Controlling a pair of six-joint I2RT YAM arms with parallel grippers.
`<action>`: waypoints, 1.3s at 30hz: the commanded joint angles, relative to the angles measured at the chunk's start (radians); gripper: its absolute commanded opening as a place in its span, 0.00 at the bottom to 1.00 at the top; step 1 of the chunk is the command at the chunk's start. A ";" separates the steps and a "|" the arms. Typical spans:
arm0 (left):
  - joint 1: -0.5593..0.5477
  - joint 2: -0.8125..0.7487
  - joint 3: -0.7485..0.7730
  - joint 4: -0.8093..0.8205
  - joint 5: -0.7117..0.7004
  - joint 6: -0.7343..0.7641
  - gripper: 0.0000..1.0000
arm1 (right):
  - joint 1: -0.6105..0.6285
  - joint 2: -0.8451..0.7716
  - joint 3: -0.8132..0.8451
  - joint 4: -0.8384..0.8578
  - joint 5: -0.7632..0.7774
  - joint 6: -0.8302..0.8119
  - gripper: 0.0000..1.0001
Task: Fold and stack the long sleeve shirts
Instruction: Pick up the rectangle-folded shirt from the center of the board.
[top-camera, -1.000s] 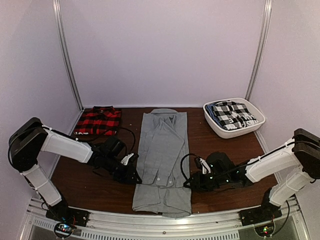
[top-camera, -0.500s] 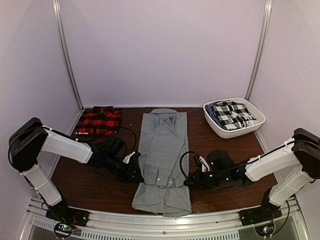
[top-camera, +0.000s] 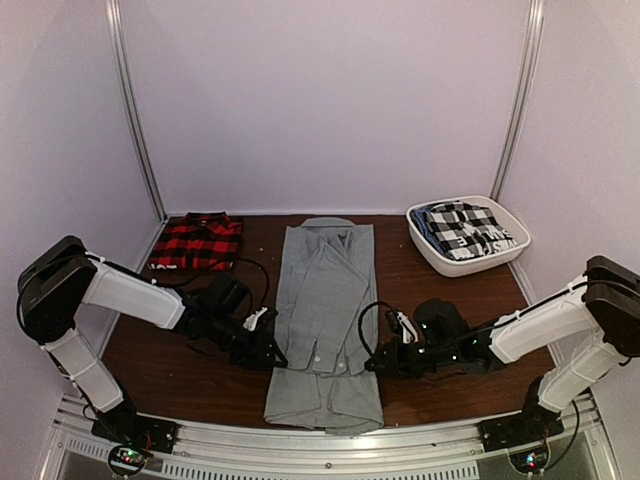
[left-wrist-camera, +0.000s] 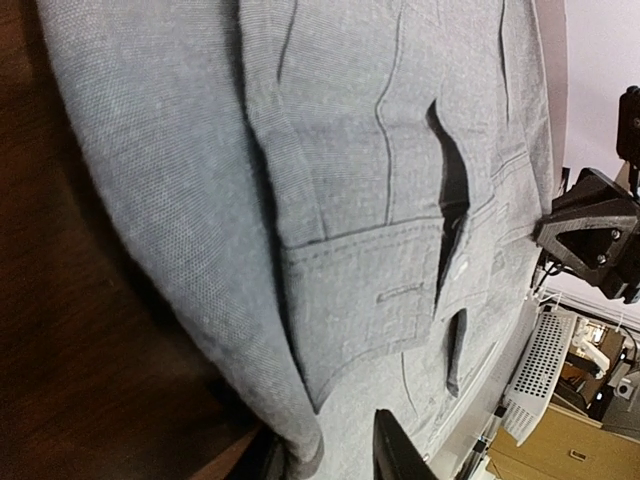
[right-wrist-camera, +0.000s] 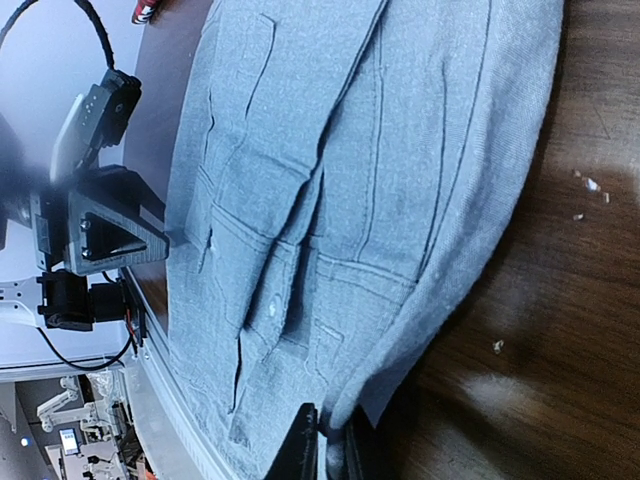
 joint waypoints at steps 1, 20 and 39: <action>-0.005 0.014 -0.003 0.003 -0.025 0.006 0.30 | -0.005 0.015 -0.009 0.025 -0.008 0.000 0.13; -0.039 0.027 0.037 0.000 -0.027 -0.015 0.03 | -0.005 0.016 -0.004 0.037 -0.023 0.004 0.04; 0.020 -0.081 0.003 0.176 0.100 -0.196 0.00 | -0.066 -0.047 0.109 -0.064 -0.004 -0.060 0.00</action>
